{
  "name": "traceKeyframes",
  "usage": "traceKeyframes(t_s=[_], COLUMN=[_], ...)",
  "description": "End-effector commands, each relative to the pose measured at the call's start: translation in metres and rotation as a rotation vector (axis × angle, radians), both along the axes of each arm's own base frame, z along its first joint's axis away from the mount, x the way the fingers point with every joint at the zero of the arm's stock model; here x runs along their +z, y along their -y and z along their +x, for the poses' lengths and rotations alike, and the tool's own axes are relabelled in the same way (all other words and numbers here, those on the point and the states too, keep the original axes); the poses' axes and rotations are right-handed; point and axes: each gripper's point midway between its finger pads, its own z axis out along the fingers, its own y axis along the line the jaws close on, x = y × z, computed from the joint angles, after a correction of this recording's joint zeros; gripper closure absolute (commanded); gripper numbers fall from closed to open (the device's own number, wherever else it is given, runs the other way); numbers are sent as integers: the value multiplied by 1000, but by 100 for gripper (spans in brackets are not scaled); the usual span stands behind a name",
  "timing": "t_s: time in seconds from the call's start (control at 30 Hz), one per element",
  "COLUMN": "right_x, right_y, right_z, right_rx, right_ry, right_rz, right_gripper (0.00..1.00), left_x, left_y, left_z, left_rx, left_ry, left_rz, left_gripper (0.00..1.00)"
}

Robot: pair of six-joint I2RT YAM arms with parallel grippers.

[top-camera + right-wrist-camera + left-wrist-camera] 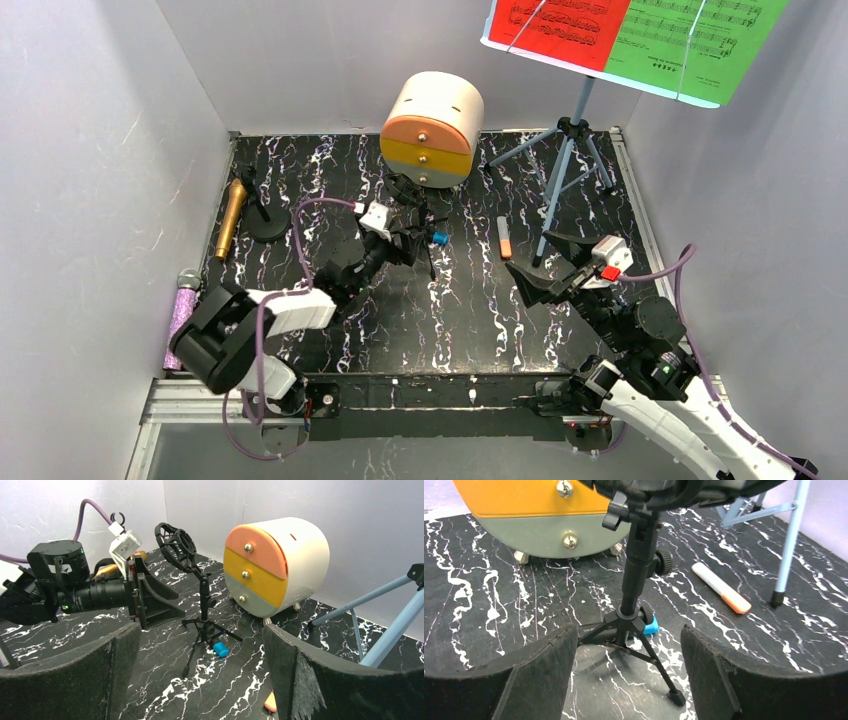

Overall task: Pack up the instrument practice props
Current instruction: Move the microphone stand to the center of the board.

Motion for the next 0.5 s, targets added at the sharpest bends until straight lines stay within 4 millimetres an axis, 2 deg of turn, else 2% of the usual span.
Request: traceKeyframes(t_s=[0.0,0.2,0.47], right_x=[8,6,6], right_y=[4,5,7], right_z=[3,6,7], right_rx=[-29,-44,-53], right_ry=[37,38,45], right_rz=[19,6,6], right_gripper=[1,2,1], left_x=[35,23,18], left_y=[-2,7,32], left_z=[21,40,61], left_rx=[79,107,68], left_ry=[195,254,308], left_rz=[-74,-105,-113], left_gripper=[29,37,43])
